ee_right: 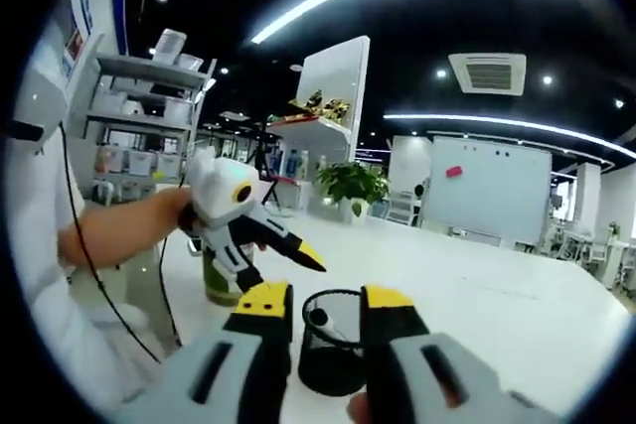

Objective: Pick up the whiteboard markers from the pen holder and place them facing the whiteboard neatly

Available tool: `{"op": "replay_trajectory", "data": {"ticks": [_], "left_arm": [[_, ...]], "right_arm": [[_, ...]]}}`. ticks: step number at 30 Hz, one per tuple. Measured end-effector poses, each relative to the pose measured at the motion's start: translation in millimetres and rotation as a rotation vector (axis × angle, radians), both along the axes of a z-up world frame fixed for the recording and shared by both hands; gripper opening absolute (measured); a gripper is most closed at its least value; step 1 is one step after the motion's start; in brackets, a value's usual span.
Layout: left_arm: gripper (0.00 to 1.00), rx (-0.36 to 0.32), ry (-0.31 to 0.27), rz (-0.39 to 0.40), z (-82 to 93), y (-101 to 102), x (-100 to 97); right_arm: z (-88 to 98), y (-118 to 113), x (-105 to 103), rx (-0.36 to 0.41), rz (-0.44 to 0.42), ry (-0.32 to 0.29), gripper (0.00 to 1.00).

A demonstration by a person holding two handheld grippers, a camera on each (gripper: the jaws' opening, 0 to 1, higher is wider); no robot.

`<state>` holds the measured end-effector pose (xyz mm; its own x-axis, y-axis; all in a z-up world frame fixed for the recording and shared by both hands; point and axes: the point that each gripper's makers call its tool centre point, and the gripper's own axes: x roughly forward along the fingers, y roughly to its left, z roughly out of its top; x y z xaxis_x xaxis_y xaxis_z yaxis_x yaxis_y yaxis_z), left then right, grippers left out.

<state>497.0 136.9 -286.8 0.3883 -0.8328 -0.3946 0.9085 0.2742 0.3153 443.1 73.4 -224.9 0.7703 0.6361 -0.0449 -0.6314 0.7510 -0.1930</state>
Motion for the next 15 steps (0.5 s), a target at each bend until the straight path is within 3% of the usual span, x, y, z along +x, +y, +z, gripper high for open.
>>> {"op": "replay_trajectory", "data": {"ticks": [8,15], "left_arm": [[0.55,0.001,-0.001,0.002,-0.7,0,0.5],[0.55,0.001,-0.002,0.003,-1.3,1,2.2]], "right_arm": [[-18.1,4,5,-0.027,0.003,0.016,0.26],[-25.3,4,11,-0.003,-0.012,0.028,0.24]]}}
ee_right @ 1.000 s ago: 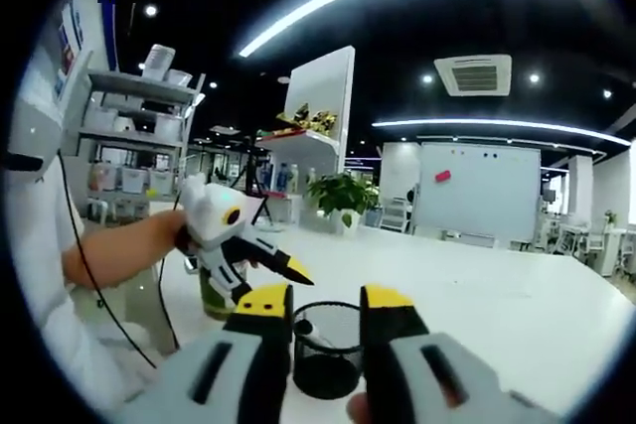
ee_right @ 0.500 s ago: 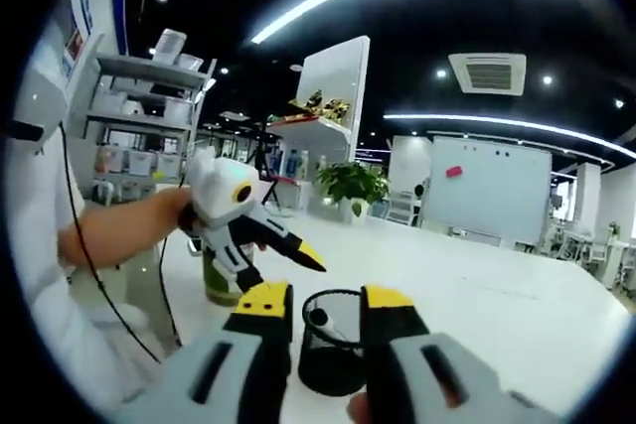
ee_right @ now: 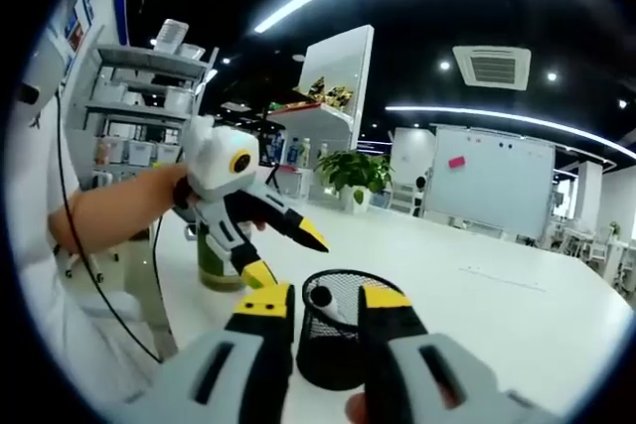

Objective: Pick up the whiteboard markers from the pen holder and place them facing the whiteboard neatly

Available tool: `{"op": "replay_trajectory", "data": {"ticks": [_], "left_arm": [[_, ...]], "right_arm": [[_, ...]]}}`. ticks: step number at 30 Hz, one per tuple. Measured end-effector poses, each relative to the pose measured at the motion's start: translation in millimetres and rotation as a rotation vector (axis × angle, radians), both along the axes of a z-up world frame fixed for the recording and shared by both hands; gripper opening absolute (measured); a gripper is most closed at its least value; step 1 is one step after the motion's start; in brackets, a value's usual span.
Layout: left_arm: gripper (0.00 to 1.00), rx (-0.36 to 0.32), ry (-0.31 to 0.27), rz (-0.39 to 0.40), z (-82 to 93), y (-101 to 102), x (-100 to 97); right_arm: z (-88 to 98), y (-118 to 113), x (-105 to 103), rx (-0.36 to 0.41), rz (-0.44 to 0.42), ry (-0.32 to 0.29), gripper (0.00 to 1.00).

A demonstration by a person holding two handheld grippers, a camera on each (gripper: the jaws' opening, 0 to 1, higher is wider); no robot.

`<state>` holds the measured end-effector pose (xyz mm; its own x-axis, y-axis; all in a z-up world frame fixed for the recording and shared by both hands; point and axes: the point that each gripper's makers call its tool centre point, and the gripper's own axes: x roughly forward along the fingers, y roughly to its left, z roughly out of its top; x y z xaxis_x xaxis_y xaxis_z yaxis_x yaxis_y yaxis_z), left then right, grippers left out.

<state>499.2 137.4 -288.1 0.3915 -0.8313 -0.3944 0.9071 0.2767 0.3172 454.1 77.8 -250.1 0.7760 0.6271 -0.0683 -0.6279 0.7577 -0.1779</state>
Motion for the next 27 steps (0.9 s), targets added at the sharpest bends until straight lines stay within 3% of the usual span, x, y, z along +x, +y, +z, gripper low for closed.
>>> {"op": "replay_trajectory", "data": {"ticks": [19,27], "left_arm": [[0.55,-0.007,-0.003,0.002,1.7,-1,-3.1],[0.55,-0.009,-0.002,0.001,2.1,-2,-5.0]], "right_arm": [[-7.0,10,3,0.026,-0.001,-0.003,0.2],[-11.3,11,6,0.012,-0.006,0.0,0.13]]}}
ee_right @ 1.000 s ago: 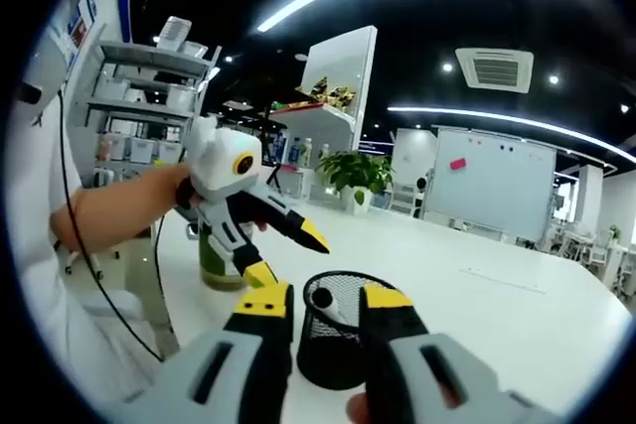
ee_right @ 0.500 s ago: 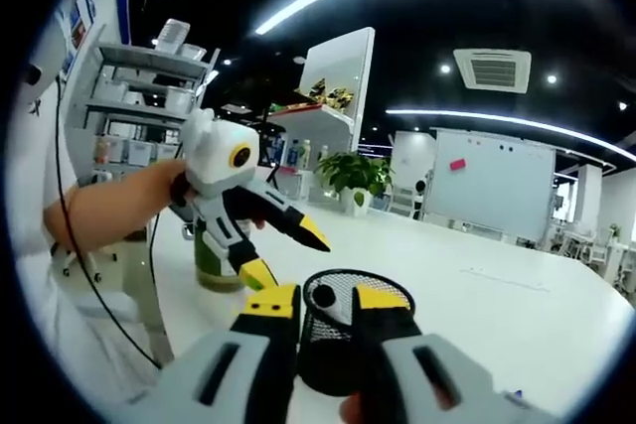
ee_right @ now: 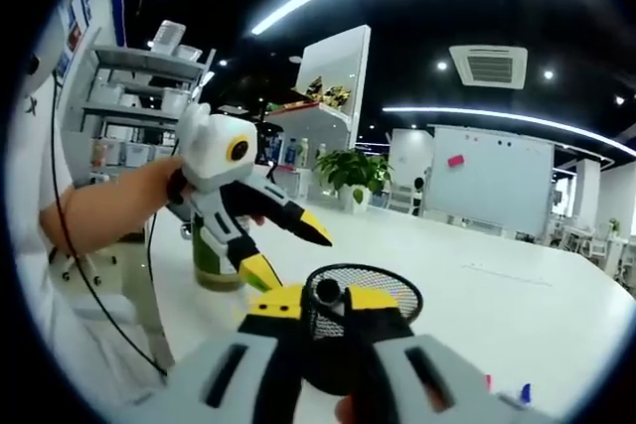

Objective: Pick up the whiteboard markers from the pen holder and place them facing the whiteboard neatly

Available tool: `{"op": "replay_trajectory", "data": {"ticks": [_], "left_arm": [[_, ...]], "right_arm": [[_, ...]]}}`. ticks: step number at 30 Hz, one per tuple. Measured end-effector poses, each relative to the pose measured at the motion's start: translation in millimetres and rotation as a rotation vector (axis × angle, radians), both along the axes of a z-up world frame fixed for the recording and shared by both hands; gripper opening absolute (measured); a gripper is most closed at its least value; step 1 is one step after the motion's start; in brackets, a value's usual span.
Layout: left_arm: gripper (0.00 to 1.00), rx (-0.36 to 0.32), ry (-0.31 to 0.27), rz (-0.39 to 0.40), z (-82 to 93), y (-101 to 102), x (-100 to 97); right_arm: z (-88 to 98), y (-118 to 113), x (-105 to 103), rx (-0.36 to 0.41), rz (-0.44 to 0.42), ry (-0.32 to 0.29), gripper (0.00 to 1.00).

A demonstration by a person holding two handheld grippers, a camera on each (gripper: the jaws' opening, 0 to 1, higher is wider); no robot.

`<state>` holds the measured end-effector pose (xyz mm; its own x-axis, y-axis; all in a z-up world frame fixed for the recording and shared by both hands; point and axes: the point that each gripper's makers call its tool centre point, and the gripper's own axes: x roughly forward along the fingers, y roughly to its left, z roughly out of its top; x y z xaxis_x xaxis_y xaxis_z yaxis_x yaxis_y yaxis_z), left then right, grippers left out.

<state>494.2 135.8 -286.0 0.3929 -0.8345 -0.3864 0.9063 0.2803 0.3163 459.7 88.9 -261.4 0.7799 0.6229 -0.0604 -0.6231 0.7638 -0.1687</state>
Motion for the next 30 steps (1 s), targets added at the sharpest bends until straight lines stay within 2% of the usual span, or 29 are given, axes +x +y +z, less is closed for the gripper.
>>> {"op": "replay_trajectory", "data": {"ticks": [22,26,30], "left_arm": [[0.55,-0.002,0.002,-0.001,0.7,-1,-6.3],[0.55,-0.002,0.004,0.0,-0.6,10,12.4],[0.55,-0.002,0.004,0.001,-1.0,13,18.6]], "right_arm": [[12.9,-7,2,-0.028,-0.027,-0.057,0.09],[21.2,-11,2,-0.004,-0.034,-0.074,0.09],[32.6,-11,-1,0.015,-0.028,-0.105,0.09]]}}
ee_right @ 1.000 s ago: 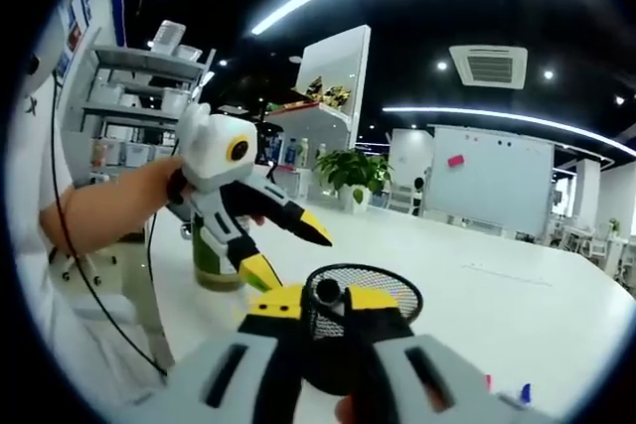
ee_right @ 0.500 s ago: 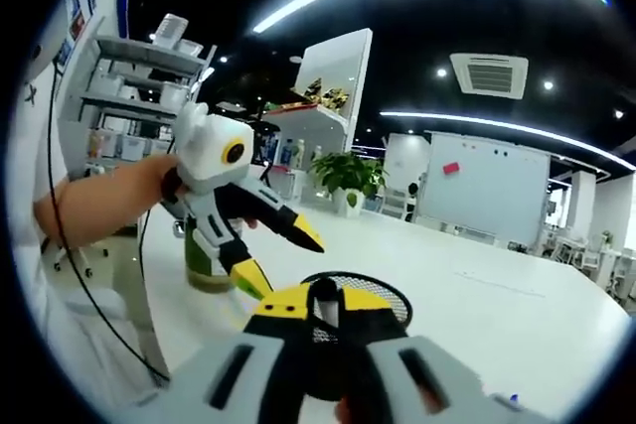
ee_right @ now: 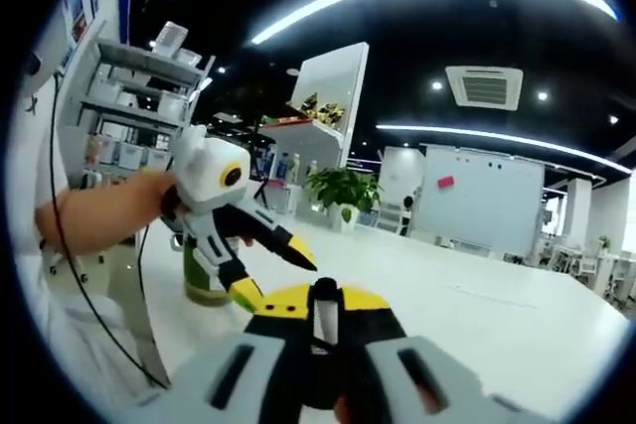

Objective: Pick up the whiteboard markers from the pen holder and place them facing the whiteboard neatly

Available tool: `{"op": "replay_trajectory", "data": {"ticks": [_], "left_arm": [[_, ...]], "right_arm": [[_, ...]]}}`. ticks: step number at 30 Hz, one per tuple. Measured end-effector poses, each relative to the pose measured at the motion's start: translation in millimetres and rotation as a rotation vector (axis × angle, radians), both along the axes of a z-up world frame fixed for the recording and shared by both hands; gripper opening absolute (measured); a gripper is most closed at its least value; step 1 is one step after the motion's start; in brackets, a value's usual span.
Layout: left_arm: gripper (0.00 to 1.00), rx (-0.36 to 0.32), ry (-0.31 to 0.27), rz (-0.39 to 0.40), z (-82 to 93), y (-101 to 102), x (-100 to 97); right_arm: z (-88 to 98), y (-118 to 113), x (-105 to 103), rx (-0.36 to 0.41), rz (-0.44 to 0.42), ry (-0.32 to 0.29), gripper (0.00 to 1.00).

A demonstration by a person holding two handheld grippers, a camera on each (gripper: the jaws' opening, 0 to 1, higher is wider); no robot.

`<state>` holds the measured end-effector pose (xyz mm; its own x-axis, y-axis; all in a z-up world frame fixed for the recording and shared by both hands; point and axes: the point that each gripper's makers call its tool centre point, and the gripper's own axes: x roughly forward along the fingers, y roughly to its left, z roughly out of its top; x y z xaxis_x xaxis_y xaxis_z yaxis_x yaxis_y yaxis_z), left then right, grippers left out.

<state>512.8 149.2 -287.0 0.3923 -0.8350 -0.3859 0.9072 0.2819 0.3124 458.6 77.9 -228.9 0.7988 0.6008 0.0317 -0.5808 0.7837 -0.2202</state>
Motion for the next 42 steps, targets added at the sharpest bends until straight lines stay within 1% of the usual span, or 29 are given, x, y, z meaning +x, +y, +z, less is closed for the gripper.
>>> {"op": "replay_trajectory", "data": {"ticks": [4,6,8,16,22,23,24,28,33,37,42], "left_arm": [[0.55,0.0,0.0,0.0,0.1,0,-0.5],[0.55,0.0,-0.001,0.0,0.6,-5,-6.6],[0.55,0.0,0.0,0.0,0.2,-2,-0.8],[0.55,0.001,-0.001,0.0,0.4,-3,-1.2],[0.55,0.002,-0.001,0.001,0.4,-5,-4.5],[0.55,0.001,0.0,0.001,-0.1,-2,0.5],[0.55,0.001,0.0,0.001,-0.3,0,3.5],[0.55,0.002,0.001,-0.001,-0.4,0,3.7],[0.55,0.002,0.001,-0.001,-0.4,0,3.4],[0.55,0.002,0.0,0.0,-0.5,0,3.1],[0.55,0.004,0.001,-0.001,-0.7,0,2.8]], "right_arm": [[10.0,-2,-2,0.011,-0.006,-0.028,0.09],[15.1,-4,-2,0.02,-0.012,-0.042,0.08],[21.7,-7,-3,0.033,-0.02,-0.065,0.08],[44.6,-21,-8,0.09,-0.058,-0.127,0.08],[53.5,-24,-13,0.095,-0.068,-0.156,0.08],[55.0,-25,-13,0.099,-0.071,-0.16,0.08],[57.1,-28,-14,0.103,-0.076,-0.165,0.08],[65.1,-34,-20,0.13,-0.088,-0.173,0.08],[78.2,-43,-29,0.136,-0.112,-0.209,0.08],[85.9,-56,-31,0.155,-0.143,-0.232,0.08],[90.8,-72,-30,0.181,-0.178,-0.245,0.08]]}}
